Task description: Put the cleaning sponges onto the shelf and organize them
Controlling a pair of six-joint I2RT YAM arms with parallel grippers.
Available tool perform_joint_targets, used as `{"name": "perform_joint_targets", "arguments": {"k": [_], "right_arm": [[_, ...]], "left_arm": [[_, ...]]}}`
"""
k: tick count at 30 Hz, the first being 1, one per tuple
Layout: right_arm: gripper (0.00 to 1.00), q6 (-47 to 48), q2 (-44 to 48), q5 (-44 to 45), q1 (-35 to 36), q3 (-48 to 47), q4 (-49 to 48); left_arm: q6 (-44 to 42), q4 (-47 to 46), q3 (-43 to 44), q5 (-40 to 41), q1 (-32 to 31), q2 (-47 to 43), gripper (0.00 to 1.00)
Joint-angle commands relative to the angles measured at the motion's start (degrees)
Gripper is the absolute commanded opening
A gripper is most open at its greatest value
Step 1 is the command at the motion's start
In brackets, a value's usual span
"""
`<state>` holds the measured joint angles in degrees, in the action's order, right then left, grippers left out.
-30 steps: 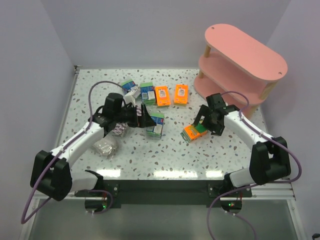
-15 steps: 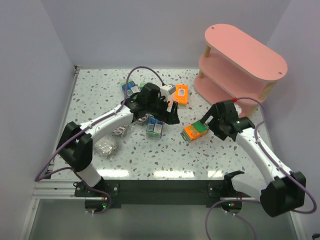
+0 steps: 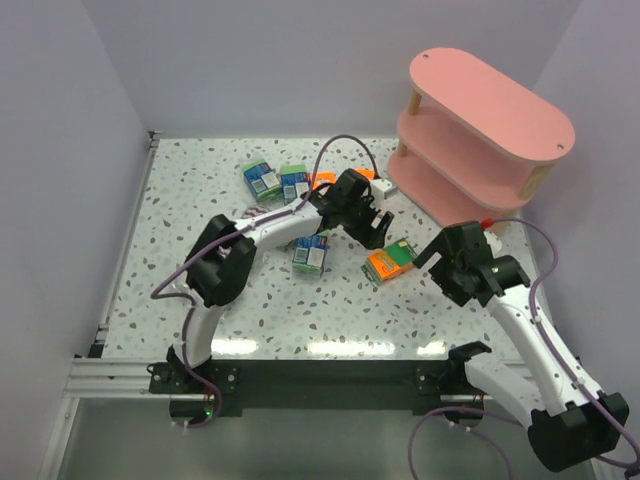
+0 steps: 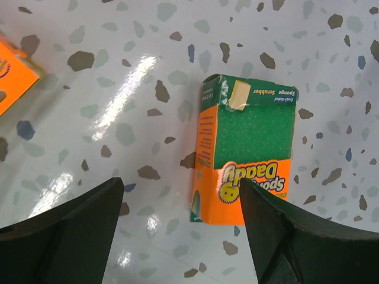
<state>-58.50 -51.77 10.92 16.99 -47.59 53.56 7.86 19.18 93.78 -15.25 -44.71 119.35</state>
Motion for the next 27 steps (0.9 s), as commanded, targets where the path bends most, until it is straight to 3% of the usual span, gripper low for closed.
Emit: {"name": "perform_joint_targets", "arguments": {"k": [1,13,14,17,20,23,27], "right_arm": [[0.98,0.0,3.1,0.3,0.1,0.0,3.0],[0.98,1.0,3.8,-0.4,0.1,1.2,2.2],[0.98,1.6,3.6,-0.5,0.2,1.2,1.9],[0.98,2.3,3.1,-1.1,0.1,1.1,1.2],[0.98,3.0,3.1,-1.8,0.1,1.4,0.2],[0.97,3.9,2.6,-1.7,0.1,0.9,-0.3],[0.97,4.8,1.8,-1.6,0.1,0.7,-1.3]], "left_arm": [[-3.4,-3.3,4.8,-2.3,-1.1,3.0,0.85],[-3.4,-4.9,10.4,-5.3,-1.3,12.4,0.84],[-3.2,-5.0,10.9,-5.8,-1.3,13.0,0.8],[-2.8,-3.4,14.0,-8.8,-1.3,15.4,0.5],[-2.3,-2.7,13.8,-11.9,-0.9,15.9,0.28],[-0.6,-4.9,8.8,-17.2,0.4,12.5,0.14],[2.6,-8.2,1.2,-23.1,2.6,8.5,0.05]]}}
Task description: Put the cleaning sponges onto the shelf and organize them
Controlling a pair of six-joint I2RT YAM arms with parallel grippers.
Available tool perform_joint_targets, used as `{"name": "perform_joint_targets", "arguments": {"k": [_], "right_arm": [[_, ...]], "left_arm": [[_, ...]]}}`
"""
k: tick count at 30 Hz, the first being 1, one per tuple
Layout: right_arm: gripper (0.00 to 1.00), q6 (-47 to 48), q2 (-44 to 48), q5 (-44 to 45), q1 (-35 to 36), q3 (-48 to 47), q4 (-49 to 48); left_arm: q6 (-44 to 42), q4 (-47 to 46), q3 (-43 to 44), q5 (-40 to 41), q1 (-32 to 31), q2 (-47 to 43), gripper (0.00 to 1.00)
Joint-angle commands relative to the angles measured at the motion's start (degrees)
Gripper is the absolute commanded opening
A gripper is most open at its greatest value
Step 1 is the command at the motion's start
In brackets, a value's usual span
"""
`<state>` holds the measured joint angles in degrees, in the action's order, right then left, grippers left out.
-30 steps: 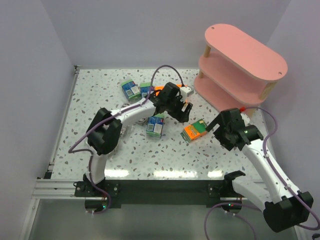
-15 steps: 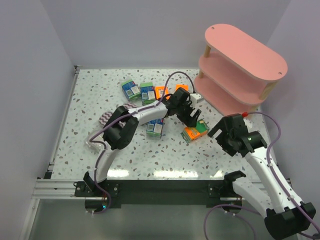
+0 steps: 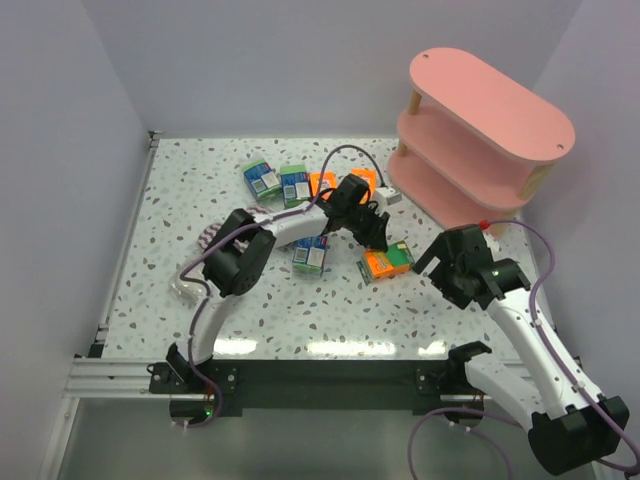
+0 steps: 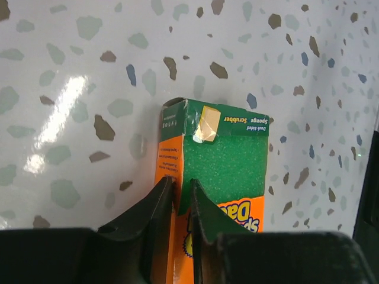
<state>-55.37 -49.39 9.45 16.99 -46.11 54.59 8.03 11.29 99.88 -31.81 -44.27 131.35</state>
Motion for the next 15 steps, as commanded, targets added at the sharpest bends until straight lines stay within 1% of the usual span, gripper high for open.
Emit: {"name": "perform_joint_targets", "arguments": {"k": [1,5,6,7,8,9,10,11,12,13,14,15], "right_arm": [[0.97,1.8,-0.9,-0.6,0.1,-0.8,-2.6],[0.97,2.6,-2.1,-1.0,0.1,-1.4,-4.0],[0.97,3.0,-2.3,-1.1,0.1,-1.6,-4.7],[0.97,4.2,-2.4,-1.5,0.1,-1.7,-5.4],[0.97,5.2,-3.1,-4.0,0.1,-1.7,-7.8],[0.97,6.5,-3.6,-5.6,0.1,-1.9,-9.0],[0.97,9.0,-4.2,-7.2,0.1,-2.1,-9.8],[0.97,10.4,-4.8,-10.6,0.1,-2.4,-10.9],[0.96,11.2,-5.3,-12.0,0.1,-2.5,-13.2],[0.97,12.6,-5.0,-14.0,0.1,-2.3,-14.7],[0.97,13.1,-4.9,-16.1,0.1,-1.8,-18.0],[0.97,13.3,-4.3,-19.2,0.1,-1.6,-19.2]], "left_arm": [[3.3,-1.2,-8.2,-8.0,2.7,-4.5,0.04],[8.7,-9.0,-17.0,-16.0,6.2,-10.5,0.02],[11.7,-10.4,-19.5,-19.0,6.8,-11.2,0.02],[12.6,-10.4,-20.2,-20.0,7.7,-11.9,0.0],[13.2,-12.3,-20.8,-20.7,8.0,-13.3,0.0],[14.0,-12.2,-21.0,-21.8,8.0,-13.8,0.0],[14.1,-10.6,-20.8,-22.3,8.1,-14.3,0.0],[14.6,-9.0,-20.4,-23.2,8.1,-14.4,0.0],[16.2,-8.8,-20.3,-26.0,8.1,-14.5,0.0],[17.5,-10.0,-20.6,-27.0,8.1,-14.7,0.0],[21.2,-11.6,-21.2,-27.6,8.1,-15.5,0.0],[23.6,-14.3,-23.2,-28.8,8.4,-16.1,0.0]]}}
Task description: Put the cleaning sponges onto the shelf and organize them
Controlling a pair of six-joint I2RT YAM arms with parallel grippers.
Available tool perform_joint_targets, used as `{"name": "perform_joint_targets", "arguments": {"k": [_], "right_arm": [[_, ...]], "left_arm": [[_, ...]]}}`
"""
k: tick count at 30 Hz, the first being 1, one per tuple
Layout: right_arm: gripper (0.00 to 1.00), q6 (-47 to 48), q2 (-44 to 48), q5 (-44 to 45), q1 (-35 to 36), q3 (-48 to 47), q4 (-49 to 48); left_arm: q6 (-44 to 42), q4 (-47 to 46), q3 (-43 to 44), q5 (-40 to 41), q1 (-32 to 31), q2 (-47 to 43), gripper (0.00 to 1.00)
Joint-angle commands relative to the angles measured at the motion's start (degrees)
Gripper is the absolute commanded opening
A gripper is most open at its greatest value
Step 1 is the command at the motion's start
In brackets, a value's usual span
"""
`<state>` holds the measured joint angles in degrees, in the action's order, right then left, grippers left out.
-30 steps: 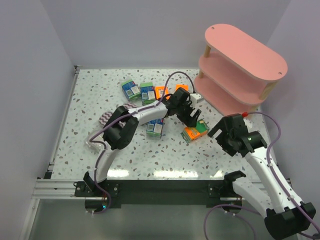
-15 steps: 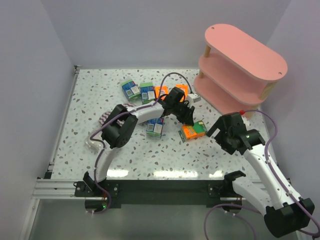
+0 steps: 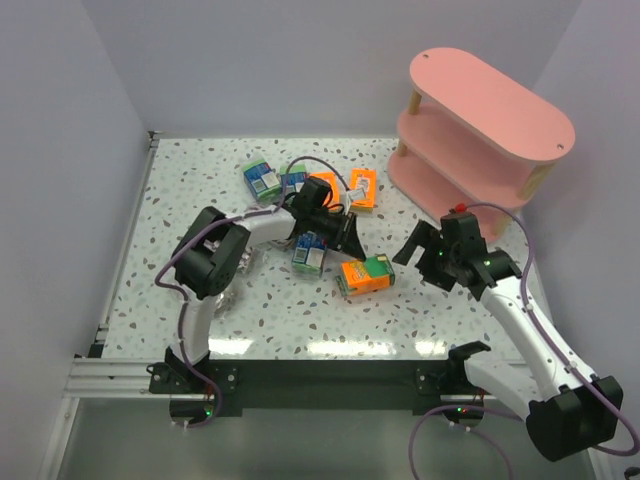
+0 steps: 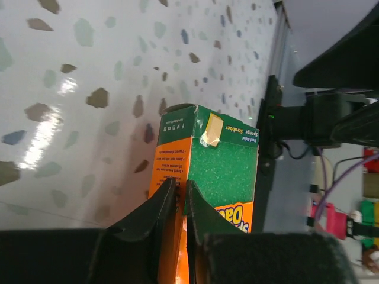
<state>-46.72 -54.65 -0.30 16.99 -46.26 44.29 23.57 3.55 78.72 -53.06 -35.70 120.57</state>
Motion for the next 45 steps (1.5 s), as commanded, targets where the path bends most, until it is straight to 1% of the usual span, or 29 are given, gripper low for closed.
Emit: {"name": "perform_joint_targets", "arguments": {"k": [1,2,3,4,5,7,8,9,10,15,18,23,25,26,27,29,30,31,32,33,35,37,38,39,40,41,42,44,45], "right_arm": [[0.98,4.6,1.1,-11.0,0.1,-1.3,-10.2],[0.98,4.1,1.2,-12.6,0.1,-0.6,-12.3],[0.98,3.5,1.2,-14.6,0.1,-0.3,-13.1],[0.98,1.7,1.1,-15.3,0.1,0.1,-13.7],[0.98,0.9,1.1,-16.3,0.1,1.2,-15.0],[0.98,-2.0,2.0,-17.5,0.1,2.5,-16.6],[0.98,-3.0,2.4,-17.8,0.1,3.5,-18.1],[0.98,-4.1,2.6,-18.0,0.1,3.8,-18.4],[0.99,-5.6,3.2,-18.1,0.1,3.9,-18.4],[0.99,-8.4,3.8,-17.3,0.1,3.3,-16.9],[0.98,-11.2,3.3,-17.5,0.1,4.3,-19.2],[0.97,-14.8,1.4,-18.2,0.1,5.5,-22.8],[0.86,-14.1,1.0,-18.2,0.1,5.0,-22.9],[0.81,-13.8,1.0,-18.2,0.1,4.3,-22.7],[0.72,-13.3,0.7,-18.3,0.1,3.6,-22.1],[0.62,-11.4,0.0,-18.0,0.1,1.6,-19.6],[0.5,-10.7,-0.3,-17.8,0.1,1.1,-18.6],[0.43,-9.6,-0.8,-17.5,0.1,0.7,-17.9],[0.32,-9.0,-1.1,-17.5,0.1,-0.1,-16.5],[0.27,-7.8,-1.4,-17.3,0.1,-0.5,-15.4],[0.24,-5.8,-2.2,-15.0,0.1,-2.8,-11.5],[0.24,-1.8,-2.8,-11.7,0.1,-5.4,-7.5],[0.24,-0.1,-4.7,-6.6,0.1,-9.1,-2.2],[0.24,3.7,-5.9,-4.1,0.1,-11.3,0.6],[0.24,5.6,-7.5,-0.9,0.1,-13.5,3.3],[0.25,7.3,-10.5,4.8,0.1,-17.7,8.1],[0.26,8.8,-12.5,8.2,0.1,-19.6,10.6],[0.26,13.0,-16.3,13.5,0.1,-25.3,16.6],[0.26,14.6,-21.0,20.0,0.2,-27.3,18.9]], "left_arm": [[10.9,-12.0,-3.4,-7.8,0.2,-5.9,0.0],[14.2,-15.7,-4.7,-8.3,0.5,-7.1,0.0],[21.8,-19.9,-7.4,-9.6,0.8,-7.6,0.0],[25.6,-28.6,-8.7,-9.8,1.2,-8.2,0.0],[32.6,-32.4,-9.6,-9.9,1.5,-8.9,0.0],[38.6,-41.5,-11.6,-9.8,1.9,-9.0,0.0],[43.2,-43.7,-11.8,-9.7,2.0,-8.9,0.0],[44.9,-45.6,-12.4,-9.3,2.1,-8.8,0.0],[46.1,-48.3,-12.5,-8.9,2.4,-8.6,0.0],[49.8,-52.2,-13.2,-7.6,2.9,-7.8,0.0],[46.8,-48.1,-13.4,-7.5,2.7,-8.9,0.0],[44.9,-47.4,-14.9,-7.4,2.5,-11.2,0.0],[43.0,-43.6,-14.9,-7.0,2.4,-11.9,0.0],[40.3,-41.7,-14.8,-6.5,2.2,-12.2,0.0],[39.0,-40.0,-14.8,-5.4,2.2,-12.5,0.0],[36.4,-35.7,-14.9,-4.3,2.3,-13.0,0.04],[35.8,-34.0,-14.9,-3.5,2.3,-13.1,0.11],[35.3,-33.3,-14.8,-3.0,2.3,-13.2,0.16],[34.3,-32.4,-14.7,-2.2,2.3,-13.3,0.23],[33.4,-29.9,-14.5,-1.6,2.4,-13.3,0.36],[30.2,-26.5,-13.3,0.7,2.7,-14.2,0.45],[26.8,-18.3,-12.0,3.3,3.4,-15.8,0.62],[22.6,-14.6,-10.4,5.2,3.9,-16.5,0.66],[20.5,-7.0,-9.4,9.9,4.8,-17.4,0.74],[18.4,-3.8,-8.5,12.6,5.4,-19.2,0.76],[14.5,1.6,-6.6,15.7,5.8,-20.3,0.81],[12.7,8.4,-5.7,22.1,6.3,-21.3,0.84],[9.1,13.3,-4.2,27.1,6.9,-24.7,0.85],[8.4,16.4,-4.3,30.7,7.0,-25.9,0.87]]}}
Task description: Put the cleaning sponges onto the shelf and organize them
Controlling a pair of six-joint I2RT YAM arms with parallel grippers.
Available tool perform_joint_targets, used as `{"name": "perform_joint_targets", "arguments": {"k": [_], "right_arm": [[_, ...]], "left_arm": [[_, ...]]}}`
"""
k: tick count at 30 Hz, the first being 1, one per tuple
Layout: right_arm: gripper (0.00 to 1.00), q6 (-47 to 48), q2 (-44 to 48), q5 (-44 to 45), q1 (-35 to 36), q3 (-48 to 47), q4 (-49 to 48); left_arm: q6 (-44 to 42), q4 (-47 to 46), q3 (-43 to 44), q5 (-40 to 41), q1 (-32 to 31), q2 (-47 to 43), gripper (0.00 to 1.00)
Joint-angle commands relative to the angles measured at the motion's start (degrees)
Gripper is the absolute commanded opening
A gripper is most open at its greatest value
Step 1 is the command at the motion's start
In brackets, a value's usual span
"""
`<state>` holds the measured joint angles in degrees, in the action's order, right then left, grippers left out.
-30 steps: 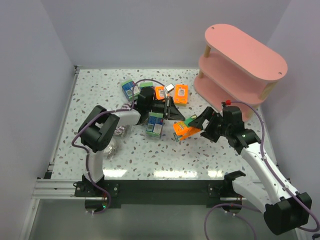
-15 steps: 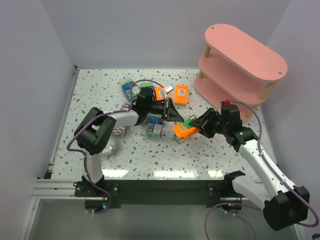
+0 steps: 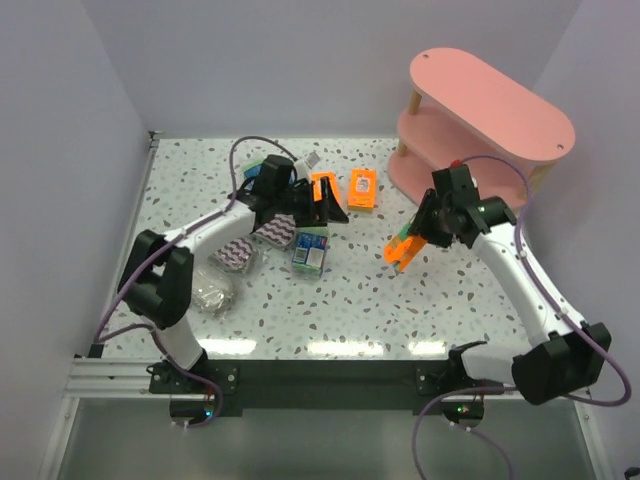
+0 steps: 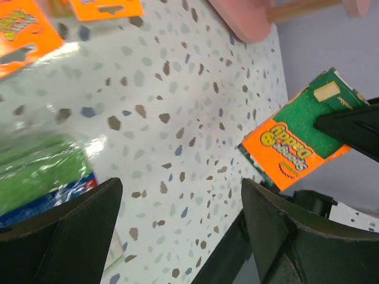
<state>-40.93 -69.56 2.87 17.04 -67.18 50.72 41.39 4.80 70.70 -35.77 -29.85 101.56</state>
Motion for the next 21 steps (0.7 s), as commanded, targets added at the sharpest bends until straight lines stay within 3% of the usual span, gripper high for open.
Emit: {"name": "perform_joint_targets", "arguments": {"k": [1,8,13,21], "right_arm": [[0.24,9.6,-8.0,19.4,0.5,-7.9,13.8],[0.22,8.0,-25.5,44.7,8.8,-20.9,25.4],[0.24,-1.3,-44.4,61.3,17.5,-29.4,38.5],[0.35,-1.3,-58.8,62.0,25.3,-36.4,40.3]], "left_arm": [[-10.0,16.1,3.5,14.7,1.3,-9.5,0.87],[-10.0,18.7,-5.4,19.0,1.3,-20.5,0.87],[-9.8,21.4,-8.4,22.2,1.4,-26.2,0.89],[-10.7,26.7,-8.5,29.0,2.0,-31.1,0.93]]}}
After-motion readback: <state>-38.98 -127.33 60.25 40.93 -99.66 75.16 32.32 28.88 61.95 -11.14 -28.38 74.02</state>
